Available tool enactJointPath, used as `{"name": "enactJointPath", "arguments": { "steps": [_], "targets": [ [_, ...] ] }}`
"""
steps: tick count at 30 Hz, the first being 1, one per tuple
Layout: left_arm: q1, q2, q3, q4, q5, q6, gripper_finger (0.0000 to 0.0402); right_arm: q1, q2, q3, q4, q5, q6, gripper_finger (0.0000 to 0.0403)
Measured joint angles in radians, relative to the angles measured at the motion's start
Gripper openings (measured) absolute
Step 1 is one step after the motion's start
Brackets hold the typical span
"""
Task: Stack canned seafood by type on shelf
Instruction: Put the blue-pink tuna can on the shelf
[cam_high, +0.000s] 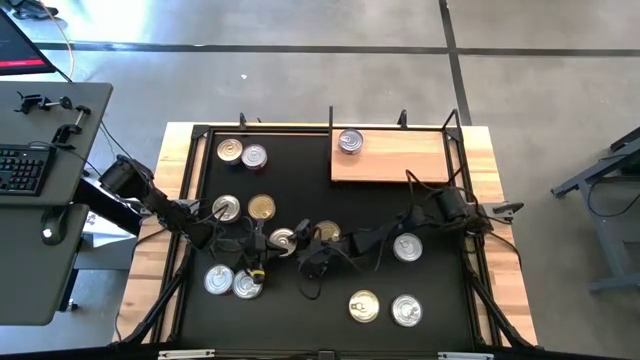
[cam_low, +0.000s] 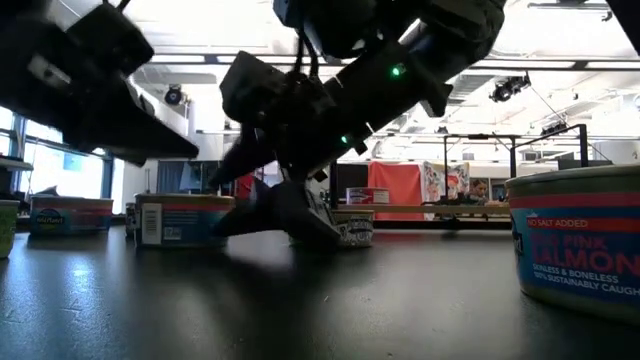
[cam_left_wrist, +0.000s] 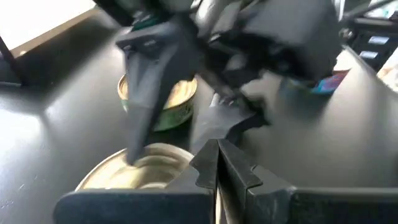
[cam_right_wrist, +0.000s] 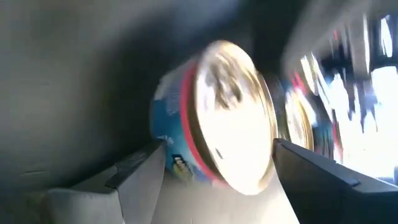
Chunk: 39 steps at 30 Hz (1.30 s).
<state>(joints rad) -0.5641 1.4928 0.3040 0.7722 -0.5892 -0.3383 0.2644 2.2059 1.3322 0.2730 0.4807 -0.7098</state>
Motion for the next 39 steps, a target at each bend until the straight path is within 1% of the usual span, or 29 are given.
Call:
{"name": "enactJointPath", "arguments": {
  "steps": [2,5,8,10,12,15,17,20,22,24,26,28,29,31,35,38,39],
  "targets": [
    [-0.009,-0.023,0.017,-0.003,0.000,0.016,0.0001,0.011,-0.014,0.005,-0.027,0.088,0.110,0.0286],
    [-0.023,-0.061,0.061,-0.105,-0.032,0.037,0.0001,0.027,-0.076,0.009,-0.083,0.109,0.231,0.0286],
    [-0.025,-0.087,0.129,-0.294,-0.088,0.025,0.0000,0.047,-0.134,0.011,-0.210,0.109,0.420,0.0286],
    [-0.010,-0.088,0.187,-0.455,-0.126,-0.045,0.0000,0.064,-0.167,0.009,-0.325,0.105,0.551,0.0286],
    [0.025,-0.086,0.249,-0.648,-0.136,-0.161,0.0000,0.084,-0.204,0.009,-0.433,0.106,0.674,0.0286],
    [0.096,-0.065,0.324,-0.886,-0.102,-0.321,0.0000,0.113,-0.240,0.009,-0.574,0.112,0.842,0.0286],
    [0.149,-0.044,0.346,-0.983,-0.063,-0.383,0.0000,0.134,-0.252,0.008,-0.642,0.113,0.926,0.0286],
    [0.228,-0.006,0.352,-0.997,0.038,-0.381,0.0000,0.159,-0.266,0.008,-0.682,0.116,0.980,0.0286],
    [0.270,0.019,0.356,-0.948,0.083,-0.339,0.0000,0.173,-0.267,0.008,-0.687,0.121,0.988,0.0286],
    [0.296,0.048,0.357,-0.874,0.107,-0.272,0.0000,0.182,-0.265,0.008,-0.690,0.121,0.989,0.0286],
    [0.307,0.067,0.355,-0.764,0.163,-0.137,0.0000,0.186,-0.265,0.008,-0.688,0.122,0.989,0.0286],
    [0.293,0.071,0.352,-0.680,0.269,0.039,0.0000,0.189,-0.265,0.008,-0.690,0.122,0.989,0.0286],
    [0.276,0.067,0.353,-0.655,0.303,0.104,0.0000,0.189,-0.265,0.008,-0.693,0.121,0.990,0.0286],
    [0.234,0.043,0.374,-0.657,0.287,0.188,0.0000,0.188,-0.265,0.008,-0.697,0.122,0.990,0.0286],
    [0.135,0.012,0.429,-0.716,0.114,0.267,0.0000,0.188,-0.265,0.008,-0.700,0.122,0.989,0.0286],
    [0.064,0.012,0.459,-0.744,0.099,0.298,0.0001,0.188,-0.265,0.004,-0.671,0.122,0.956,0.0286],
    [0.043,0.012,0.462,-0.744,0.096,0.299,0.0003,0.188,-0.263,-0.013,-0.621,0.122,0.928,0.0286]
  ]
}}
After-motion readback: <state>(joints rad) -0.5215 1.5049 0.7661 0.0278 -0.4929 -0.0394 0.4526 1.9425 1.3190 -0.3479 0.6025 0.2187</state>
